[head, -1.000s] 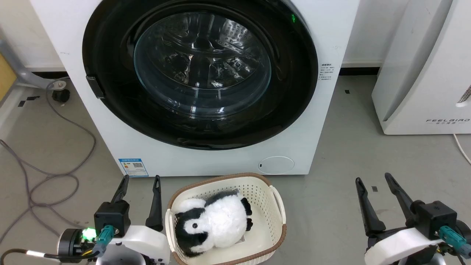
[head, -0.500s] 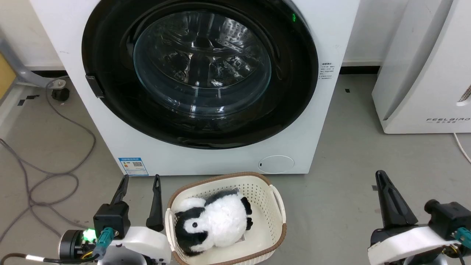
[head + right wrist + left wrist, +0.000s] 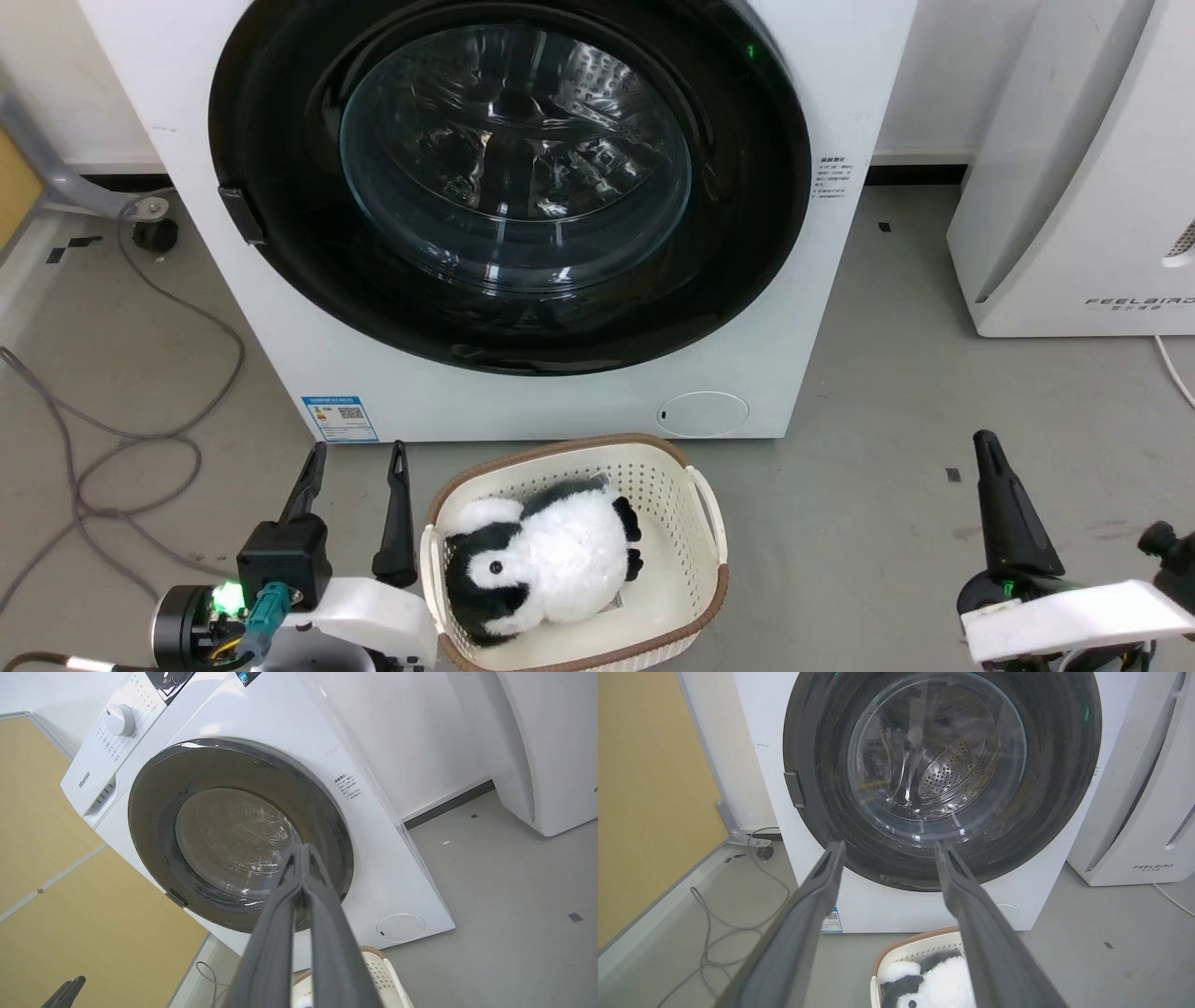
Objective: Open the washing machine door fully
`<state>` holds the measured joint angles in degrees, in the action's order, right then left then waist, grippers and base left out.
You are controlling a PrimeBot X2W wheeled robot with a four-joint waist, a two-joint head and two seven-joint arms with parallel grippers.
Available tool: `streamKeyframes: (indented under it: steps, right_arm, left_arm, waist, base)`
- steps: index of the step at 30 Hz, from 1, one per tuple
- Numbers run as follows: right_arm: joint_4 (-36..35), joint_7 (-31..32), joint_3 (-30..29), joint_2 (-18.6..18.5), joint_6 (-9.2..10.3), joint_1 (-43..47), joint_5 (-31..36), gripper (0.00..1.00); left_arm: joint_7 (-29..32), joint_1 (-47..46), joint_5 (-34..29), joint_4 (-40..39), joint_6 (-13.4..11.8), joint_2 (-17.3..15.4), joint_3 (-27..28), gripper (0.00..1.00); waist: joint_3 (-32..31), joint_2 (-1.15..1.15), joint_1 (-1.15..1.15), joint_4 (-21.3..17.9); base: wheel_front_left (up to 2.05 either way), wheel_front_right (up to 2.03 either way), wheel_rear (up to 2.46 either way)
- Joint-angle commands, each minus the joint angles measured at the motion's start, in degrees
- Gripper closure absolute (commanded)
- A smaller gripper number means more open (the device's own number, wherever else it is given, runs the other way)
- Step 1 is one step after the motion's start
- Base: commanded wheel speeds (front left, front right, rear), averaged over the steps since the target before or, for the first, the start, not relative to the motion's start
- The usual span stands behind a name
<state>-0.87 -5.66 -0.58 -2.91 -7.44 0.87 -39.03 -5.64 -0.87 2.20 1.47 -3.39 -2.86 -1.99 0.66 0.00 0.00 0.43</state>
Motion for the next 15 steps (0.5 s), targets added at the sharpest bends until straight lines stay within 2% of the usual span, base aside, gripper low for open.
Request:
streamKeyframes:
  steps: [1,11,15]
  right_arm:
    - [0.17,-0.62,0.06,0.01,-0.03,-0.29,-4.32,1.00]
    - [2.66,0.82,-4.55,0.01,-0.03,-4.49,-16.75,1.00]
    - [3.71,2.08,-6.60,0.00,-0.03,-6.50,-19.19,1.00]
  left_arm:
    - [-0.63,-0.27,0.28,0.16,-0.37,-0.01,-0.19,0.00]
    - [-1.83,-1.19,0.42,0.29,-0.74,-0.01,-0.42,0.00]
    - [-2.19,-1.64,0.43,0.29,-0.81,-0.01,-0.42,0.00]
  waist:
    - [0.17,0.00,0.00,0.05]
    - [1.65,0.00,0.00,0.65]
    - [2.42,0.00,0.00,1.01]
  base:
    - [0.00,0.00,0.00]
    - [0.00,0.00,0.00]
    - [0.00,0.00,0.00]
